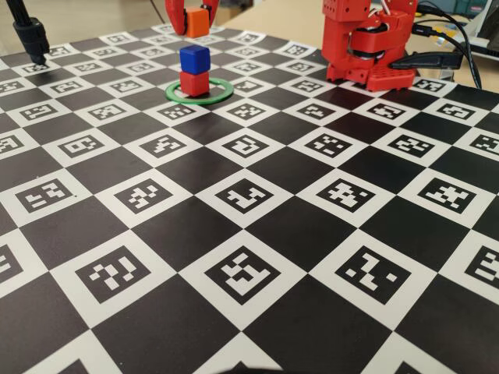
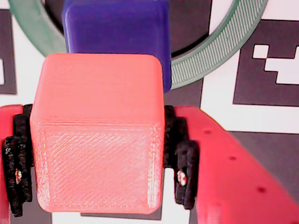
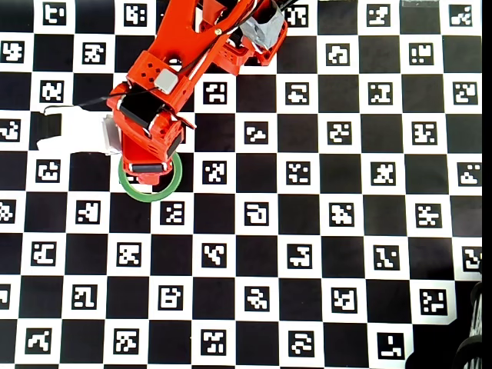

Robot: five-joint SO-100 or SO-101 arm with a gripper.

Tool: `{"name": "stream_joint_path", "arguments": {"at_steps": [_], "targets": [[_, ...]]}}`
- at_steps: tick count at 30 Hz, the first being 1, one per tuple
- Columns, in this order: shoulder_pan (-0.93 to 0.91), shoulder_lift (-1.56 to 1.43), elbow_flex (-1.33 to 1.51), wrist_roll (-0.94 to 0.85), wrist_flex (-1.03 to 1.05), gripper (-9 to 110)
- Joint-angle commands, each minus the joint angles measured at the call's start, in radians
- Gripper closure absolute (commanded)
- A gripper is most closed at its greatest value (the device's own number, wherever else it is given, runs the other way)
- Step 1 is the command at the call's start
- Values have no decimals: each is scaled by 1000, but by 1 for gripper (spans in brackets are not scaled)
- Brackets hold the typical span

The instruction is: Grab the red cube then put it in the green circle then put the blue cube on top and finally the orange cube on top

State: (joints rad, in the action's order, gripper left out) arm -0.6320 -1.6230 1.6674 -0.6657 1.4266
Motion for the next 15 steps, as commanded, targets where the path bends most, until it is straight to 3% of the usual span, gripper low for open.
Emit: {"name": "stream_joint_path", "arguments": {"at_steps": [1, 15], "targets": [[-14, -26, -9, -9, -18, 101], [-44, -29, 17, -29, -57, 101]]}}
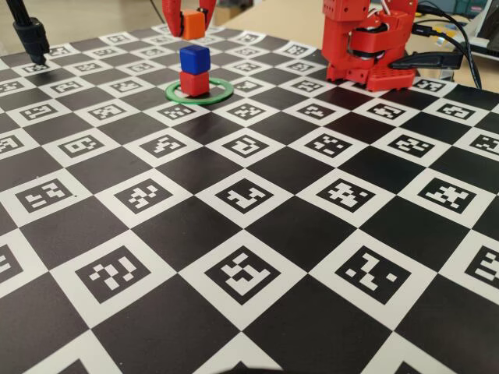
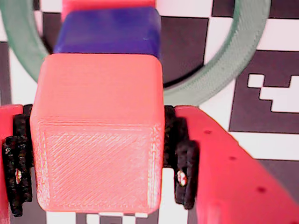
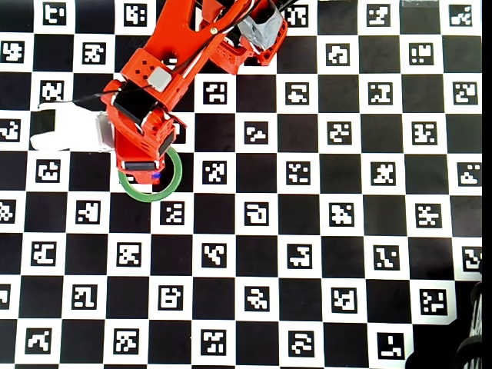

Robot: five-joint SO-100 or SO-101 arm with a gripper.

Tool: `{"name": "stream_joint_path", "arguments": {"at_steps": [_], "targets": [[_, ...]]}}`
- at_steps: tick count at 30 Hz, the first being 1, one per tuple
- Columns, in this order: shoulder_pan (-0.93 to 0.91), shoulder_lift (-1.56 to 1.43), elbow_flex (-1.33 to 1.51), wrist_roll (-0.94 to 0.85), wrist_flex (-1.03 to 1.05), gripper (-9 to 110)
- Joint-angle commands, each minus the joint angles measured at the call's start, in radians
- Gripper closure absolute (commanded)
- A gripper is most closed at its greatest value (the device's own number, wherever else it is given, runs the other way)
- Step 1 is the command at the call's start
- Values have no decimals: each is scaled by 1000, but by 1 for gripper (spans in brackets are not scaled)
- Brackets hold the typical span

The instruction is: Grab the red cube then put it in the green circle then put the blue cube on top and finally the orange cube on top

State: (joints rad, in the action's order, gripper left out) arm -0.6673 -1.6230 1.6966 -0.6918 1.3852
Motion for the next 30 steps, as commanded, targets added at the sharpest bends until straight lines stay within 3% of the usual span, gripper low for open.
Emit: {"name": "stream_joint_path", "arguments": {"at_steps": [1, 30], "targets": [[-8, -28, -12, -2, -17, 101], [26, -26, 14, 25, -34, 101]]}}
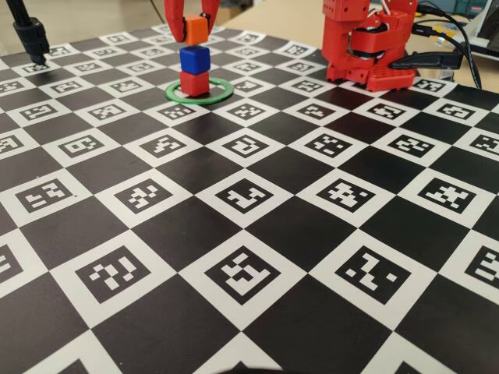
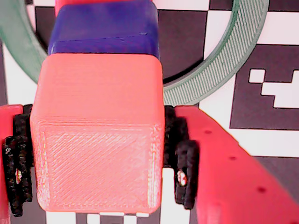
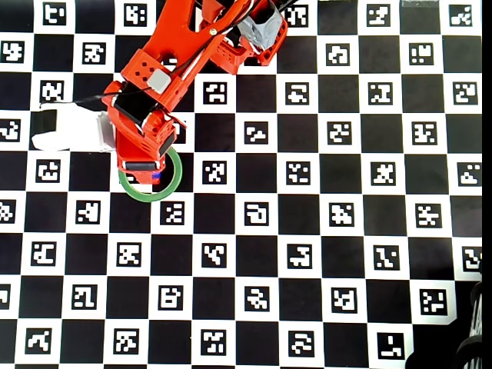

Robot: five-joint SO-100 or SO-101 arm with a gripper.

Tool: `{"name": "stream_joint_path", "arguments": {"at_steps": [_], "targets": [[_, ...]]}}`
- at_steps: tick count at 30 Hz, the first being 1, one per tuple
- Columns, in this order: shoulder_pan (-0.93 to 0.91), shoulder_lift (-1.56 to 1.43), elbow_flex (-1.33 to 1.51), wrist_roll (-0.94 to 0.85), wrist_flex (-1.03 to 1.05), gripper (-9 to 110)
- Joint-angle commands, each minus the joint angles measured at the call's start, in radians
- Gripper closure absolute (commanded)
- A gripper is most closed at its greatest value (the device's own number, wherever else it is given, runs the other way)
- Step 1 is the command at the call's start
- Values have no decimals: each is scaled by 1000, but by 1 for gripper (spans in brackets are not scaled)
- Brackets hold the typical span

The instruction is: Grab the red cube then put it in the green circle then put the blue cube on top and finally the orange cube on top

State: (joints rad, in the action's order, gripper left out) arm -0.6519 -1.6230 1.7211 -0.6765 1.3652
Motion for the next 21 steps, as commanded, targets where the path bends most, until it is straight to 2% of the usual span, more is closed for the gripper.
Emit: {"name": "stream_joint_path", "arguments": {"at_steps": [1, 21], "targets": [[12, -26, -9, 11, -14, 101], [17, -25, 25, 9, -37, 101]]}}
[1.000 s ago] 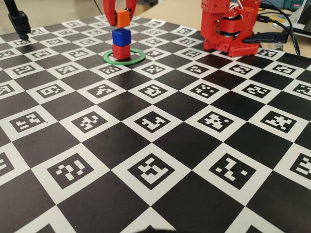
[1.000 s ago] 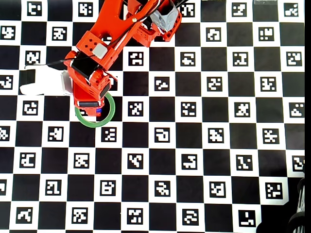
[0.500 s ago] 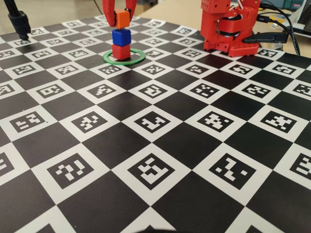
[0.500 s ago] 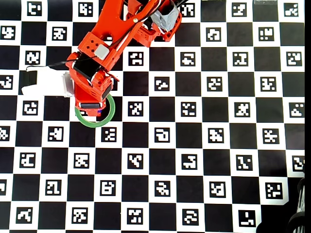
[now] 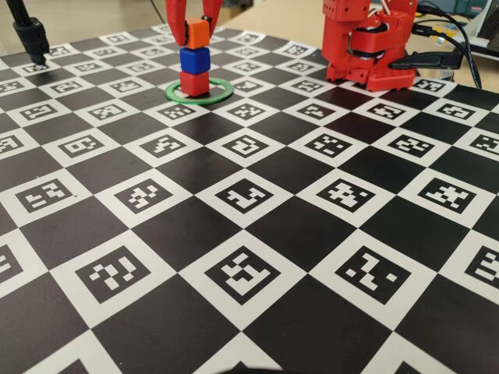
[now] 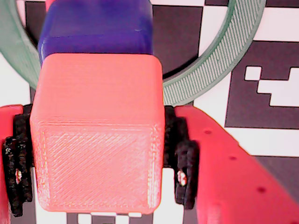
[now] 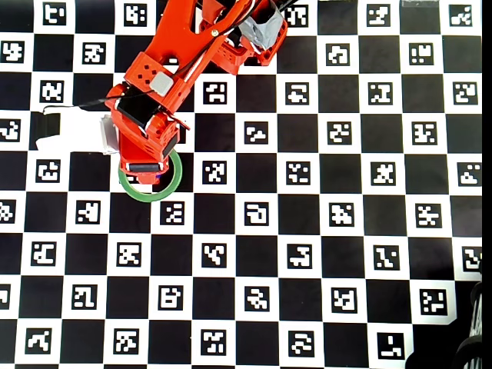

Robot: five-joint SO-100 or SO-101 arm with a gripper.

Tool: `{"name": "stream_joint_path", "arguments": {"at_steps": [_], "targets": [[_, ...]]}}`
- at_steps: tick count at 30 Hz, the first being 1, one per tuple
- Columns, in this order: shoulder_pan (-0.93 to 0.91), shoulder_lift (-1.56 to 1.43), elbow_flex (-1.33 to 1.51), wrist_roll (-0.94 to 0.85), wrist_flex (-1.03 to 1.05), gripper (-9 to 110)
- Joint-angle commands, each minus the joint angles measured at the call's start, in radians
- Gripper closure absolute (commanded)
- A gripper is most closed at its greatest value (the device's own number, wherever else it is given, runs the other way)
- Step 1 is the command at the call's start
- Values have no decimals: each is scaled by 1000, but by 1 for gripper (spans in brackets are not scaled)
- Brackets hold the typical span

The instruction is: Grab the red cube then put it in the green circle then put the blue cube on top and finally the orange cube on top

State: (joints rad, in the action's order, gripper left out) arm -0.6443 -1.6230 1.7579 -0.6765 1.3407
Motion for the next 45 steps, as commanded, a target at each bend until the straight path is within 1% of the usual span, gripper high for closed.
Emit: {"name": "stream_joint_path", "arguments": {"at_steps": [1, 16, 26, 28, 30, 32, 35, 41, 43, 45], "targets": [[9, -25, -9, 9, -15, 101], [12, -18, -3, 9, -26, 100], [5, -21, 3, 8, -20, 97], [5, -21, 3, 8, -20, 91], [5, -21, 5, 9, -20, 88], [5, -21, 6, 9, -20, 80], [5, -21, 8, 11, -18, 73], [3, -23, 3, 6, 3, 65], [-14, -31, 3, 15, 5, 59], [-18, -38, 3, 14, 20, 56]]}}
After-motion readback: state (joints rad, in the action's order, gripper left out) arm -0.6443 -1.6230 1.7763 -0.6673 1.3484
